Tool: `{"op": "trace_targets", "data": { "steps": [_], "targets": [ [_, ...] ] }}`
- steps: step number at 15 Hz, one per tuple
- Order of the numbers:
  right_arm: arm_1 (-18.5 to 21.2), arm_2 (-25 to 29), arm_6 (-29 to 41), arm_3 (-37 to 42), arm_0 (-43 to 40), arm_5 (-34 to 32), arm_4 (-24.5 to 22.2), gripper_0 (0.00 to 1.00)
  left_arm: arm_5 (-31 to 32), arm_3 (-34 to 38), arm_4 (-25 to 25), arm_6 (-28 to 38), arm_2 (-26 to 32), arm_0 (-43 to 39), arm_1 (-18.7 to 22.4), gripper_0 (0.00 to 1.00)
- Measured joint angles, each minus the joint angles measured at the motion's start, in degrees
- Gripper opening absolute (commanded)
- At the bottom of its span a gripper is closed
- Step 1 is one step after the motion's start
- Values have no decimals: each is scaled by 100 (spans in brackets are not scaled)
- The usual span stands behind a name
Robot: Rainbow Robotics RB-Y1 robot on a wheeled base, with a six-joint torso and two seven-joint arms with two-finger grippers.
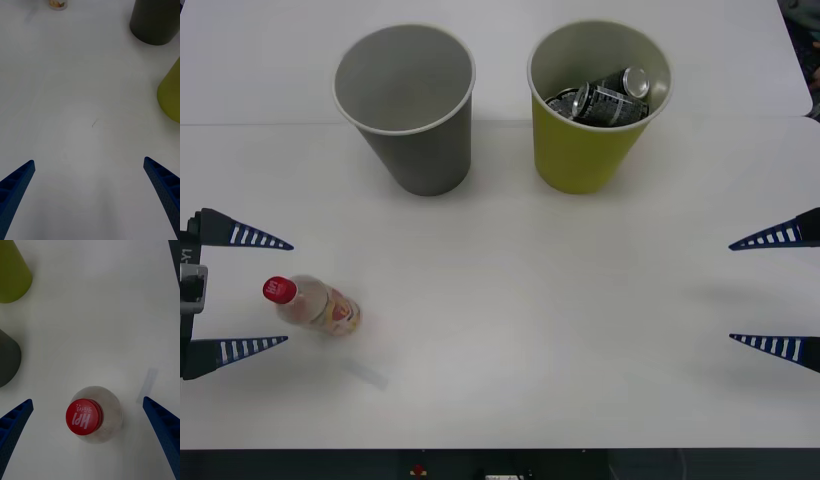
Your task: Put the can into the green bin and the plastic bottle into the gray bin
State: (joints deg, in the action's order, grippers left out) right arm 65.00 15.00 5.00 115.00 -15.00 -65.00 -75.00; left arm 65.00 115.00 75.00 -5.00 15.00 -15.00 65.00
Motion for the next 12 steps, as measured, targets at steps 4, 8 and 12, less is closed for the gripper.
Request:
{"op": "trace_targets", "data": {
  "steps": [4, 8, 12],
  "targets": [
    [0, 0, 0, 0, 0, 0, 0, 100, -150, -27, -145, -15, 82, -23, -50, 100],
    [0, 0, 0, 0, 0, 0, 0, 100, -243, -52, -385, -7, 119, -64, -12, 100],
    [0, 0, 0, 0, 0, 0, 0, 100, -193, -550, -876, -36, 147, -67, 54, 100]
  ]
}}
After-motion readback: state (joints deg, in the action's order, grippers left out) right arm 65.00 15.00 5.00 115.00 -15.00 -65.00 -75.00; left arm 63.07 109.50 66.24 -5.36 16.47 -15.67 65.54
